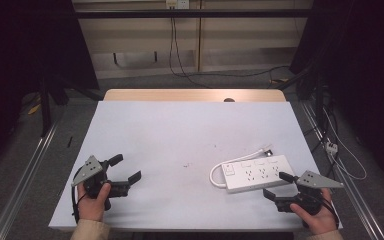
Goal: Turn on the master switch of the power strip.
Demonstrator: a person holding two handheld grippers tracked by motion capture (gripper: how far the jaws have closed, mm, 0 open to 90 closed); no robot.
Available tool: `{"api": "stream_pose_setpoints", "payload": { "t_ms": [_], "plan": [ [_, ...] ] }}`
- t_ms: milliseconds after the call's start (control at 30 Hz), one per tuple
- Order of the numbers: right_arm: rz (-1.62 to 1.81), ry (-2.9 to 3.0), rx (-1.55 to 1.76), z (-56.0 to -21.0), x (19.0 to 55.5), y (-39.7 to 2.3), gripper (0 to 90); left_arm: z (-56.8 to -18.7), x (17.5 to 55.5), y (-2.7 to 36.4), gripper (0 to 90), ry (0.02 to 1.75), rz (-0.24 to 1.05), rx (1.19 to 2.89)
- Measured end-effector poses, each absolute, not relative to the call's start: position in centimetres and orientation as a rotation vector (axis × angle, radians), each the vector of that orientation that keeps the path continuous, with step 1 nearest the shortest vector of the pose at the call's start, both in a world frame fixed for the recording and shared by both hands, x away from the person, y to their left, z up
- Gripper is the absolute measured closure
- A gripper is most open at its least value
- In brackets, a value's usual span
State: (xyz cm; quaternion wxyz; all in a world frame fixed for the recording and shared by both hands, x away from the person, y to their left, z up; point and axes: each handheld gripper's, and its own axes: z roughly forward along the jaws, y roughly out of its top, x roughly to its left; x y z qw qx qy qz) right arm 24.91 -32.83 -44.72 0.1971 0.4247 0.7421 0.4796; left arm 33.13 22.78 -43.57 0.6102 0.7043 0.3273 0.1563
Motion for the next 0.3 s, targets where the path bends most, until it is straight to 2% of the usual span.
{"api": "stream_pose_setpoints", "payload": {
  "t_ms": [300],
  "plan": [
    [1.337, 2.087, 1.185, -44.81, 24.89, -32.69, 11.9, -43.60, 33.18, 22.68, 3.7, 0.751, 0.359, 1.632]
  ]
}}
